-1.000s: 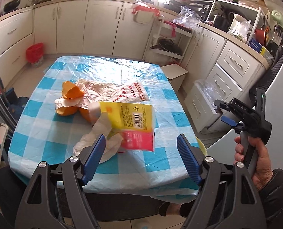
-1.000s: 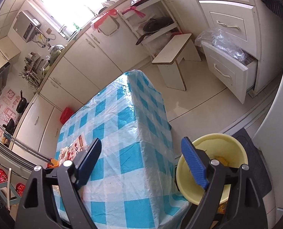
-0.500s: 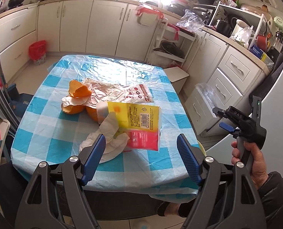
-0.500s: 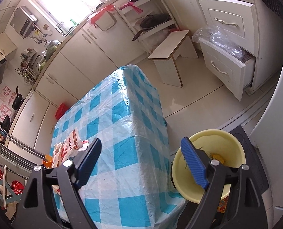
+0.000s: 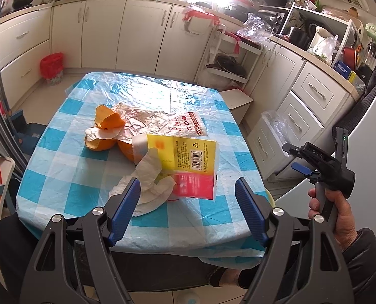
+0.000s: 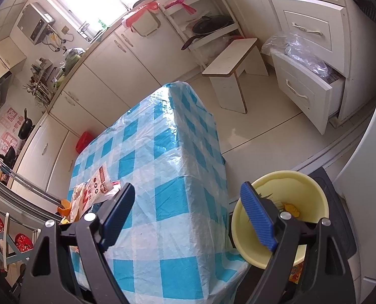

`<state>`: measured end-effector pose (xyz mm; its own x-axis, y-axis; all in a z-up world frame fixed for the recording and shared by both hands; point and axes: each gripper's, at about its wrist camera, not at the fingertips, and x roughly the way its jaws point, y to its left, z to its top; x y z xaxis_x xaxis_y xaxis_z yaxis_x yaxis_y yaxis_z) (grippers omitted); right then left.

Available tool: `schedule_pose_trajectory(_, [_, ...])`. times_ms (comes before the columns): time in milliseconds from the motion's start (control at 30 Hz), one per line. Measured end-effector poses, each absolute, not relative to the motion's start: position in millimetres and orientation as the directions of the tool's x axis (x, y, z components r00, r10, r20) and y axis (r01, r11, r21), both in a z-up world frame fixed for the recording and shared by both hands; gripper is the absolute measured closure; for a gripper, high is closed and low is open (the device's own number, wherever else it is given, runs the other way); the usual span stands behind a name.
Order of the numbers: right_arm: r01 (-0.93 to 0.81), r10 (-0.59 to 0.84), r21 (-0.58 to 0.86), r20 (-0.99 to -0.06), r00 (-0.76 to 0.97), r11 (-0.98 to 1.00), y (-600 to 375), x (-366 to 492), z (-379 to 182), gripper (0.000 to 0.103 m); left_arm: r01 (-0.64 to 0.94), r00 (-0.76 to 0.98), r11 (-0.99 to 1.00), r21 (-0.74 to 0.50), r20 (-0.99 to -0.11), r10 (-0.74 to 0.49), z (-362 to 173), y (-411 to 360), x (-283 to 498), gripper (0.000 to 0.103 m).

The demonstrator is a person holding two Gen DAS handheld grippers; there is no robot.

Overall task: Collect trash
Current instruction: 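Move both open tools back over the table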

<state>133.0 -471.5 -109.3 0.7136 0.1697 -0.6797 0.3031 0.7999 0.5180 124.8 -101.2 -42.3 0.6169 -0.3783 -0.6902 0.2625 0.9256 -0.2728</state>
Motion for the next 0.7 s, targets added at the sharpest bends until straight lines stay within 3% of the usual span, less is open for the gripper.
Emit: schedule_pose_trajectory(700, [0.14,0.284,0.509,-0.665,0.691,0.849,-430.9,137.5,-105.6,0.017,0.084,0.657,0.956,-0.282,-0.705,-0.265,-53.9,-19.2,141.7,0.03])
